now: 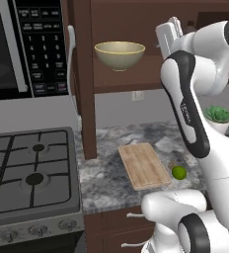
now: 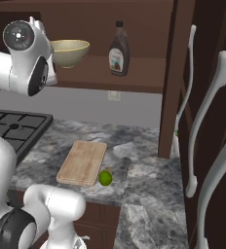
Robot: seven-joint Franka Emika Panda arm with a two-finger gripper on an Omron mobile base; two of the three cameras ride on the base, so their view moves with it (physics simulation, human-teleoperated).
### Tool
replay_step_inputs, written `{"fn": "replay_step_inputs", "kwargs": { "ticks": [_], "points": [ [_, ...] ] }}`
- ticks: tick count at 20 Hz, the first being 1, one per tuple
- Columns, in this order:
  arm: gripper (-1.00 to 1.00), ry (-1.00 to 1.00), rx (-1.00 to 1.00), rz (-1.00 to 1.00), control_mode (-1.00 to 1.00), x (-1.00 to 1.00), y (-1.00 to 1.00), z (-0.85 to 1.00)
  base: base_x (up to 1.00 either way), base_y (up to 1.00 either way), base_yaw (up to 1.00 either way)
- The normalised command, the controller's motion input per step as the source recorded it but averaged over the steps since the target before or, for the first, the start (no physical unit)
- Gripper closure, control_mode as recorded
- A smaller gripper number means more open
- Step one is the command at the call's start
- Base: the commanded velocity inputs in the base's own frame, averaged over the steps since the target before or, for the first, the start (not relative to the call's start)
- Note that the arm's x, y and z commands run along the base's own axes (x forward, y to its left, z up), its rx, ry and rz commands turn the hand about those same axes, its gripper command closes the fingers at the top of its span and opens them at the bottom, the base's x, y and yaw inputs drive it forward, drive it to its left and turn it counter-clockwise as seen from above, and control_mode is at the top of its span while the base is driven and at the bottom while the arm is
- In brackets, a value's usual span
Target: Open the cabinet. Place the bowl and condiment on the counter. Then place the lime and garlic on the cutting board.
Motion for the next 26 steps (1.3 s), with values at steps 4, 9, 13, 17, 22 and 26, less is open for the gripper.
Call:
{"fn": "replay_step_inputs", "kwargs": {
  "ticks": [4,9,13,17,22,26],
  "points": [
    [-1.0,0.1,0.02,0.0,-1.0,0.3,0.0,-0.01,0.0,0.0,0.0],
    [-1.0,0.1,0.02,0.0,-1.0,0.29,0.0,-0.04,0.0,0.0,0.0],
    [-1.0,0.05,0.01,0.0,-1.0,0.24,0.0,-0.06,0.0,0.0,0.0],
    [-1.0,0.05,0.01,0.01,-1.0,0.19,0.0,-0.06,0.0,0.0,0.0],
    [-1.0,0.03,0.01,0.01,-1.0,0.16,0.0,-0.12,0.0,0.0,0.0],
    [-1.0,0.01,0.0,0.01,-1.0,0.18,0.01,-0.14,0.0,0.0,0.0]
  ]
}}
